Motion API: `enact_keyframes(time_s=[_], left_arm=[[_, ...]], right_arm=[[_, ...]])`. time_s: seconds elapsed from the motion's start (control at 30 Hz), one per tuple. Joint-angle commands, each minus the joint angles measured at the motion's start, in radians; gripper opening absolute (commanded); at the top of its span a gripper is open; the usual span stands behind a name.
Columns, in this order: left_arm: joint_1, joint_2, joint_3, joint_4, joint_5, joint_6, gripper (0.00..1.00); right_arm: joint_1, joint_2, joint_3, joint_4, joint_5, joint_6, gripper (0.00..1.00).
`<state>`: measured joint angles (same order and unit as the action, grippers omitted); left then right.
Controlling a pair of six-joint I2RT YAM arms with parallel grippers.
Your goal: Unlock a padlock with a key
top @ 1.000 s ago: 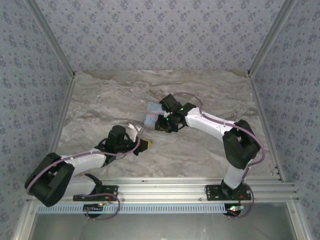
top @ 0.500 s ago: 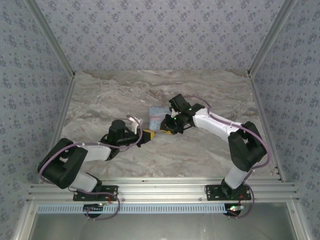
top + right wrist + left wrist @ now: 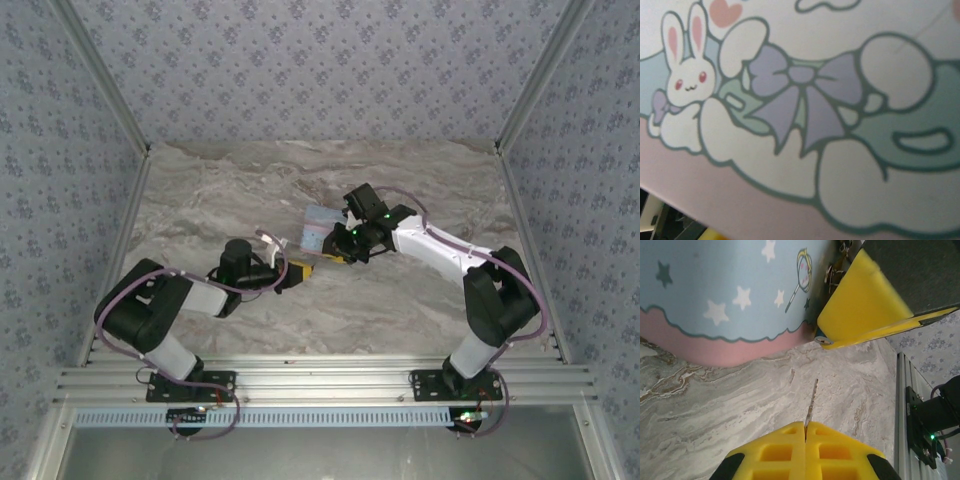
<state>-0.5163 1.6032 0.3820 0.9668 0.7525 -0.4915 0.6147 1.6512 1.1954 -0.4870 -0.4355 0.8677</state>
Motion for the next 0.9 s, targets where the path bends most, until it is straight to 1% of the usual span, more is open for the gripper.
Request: enact_keyframes(time_s=[0.0,0.53,0.87], left_arm=[[0.003,0.017,0.035,0.086,0.042,-0.013,0.0],[-0.017,0.058,0.061,0.096,0.03,-0.003,0.0],[-0.046,0.072,0.088,0.052,-0.005,0.039,0.0]], right_arm=[[-0.003,-0.025,0.006,0.045,-0.02,0.009,0.0],[-0.001,-0.025,-0.03,0.049,-0.015,0.033,0.0],[-0.001,-0.016,-0.022,0.04,-0.016,0.05,0.0]])
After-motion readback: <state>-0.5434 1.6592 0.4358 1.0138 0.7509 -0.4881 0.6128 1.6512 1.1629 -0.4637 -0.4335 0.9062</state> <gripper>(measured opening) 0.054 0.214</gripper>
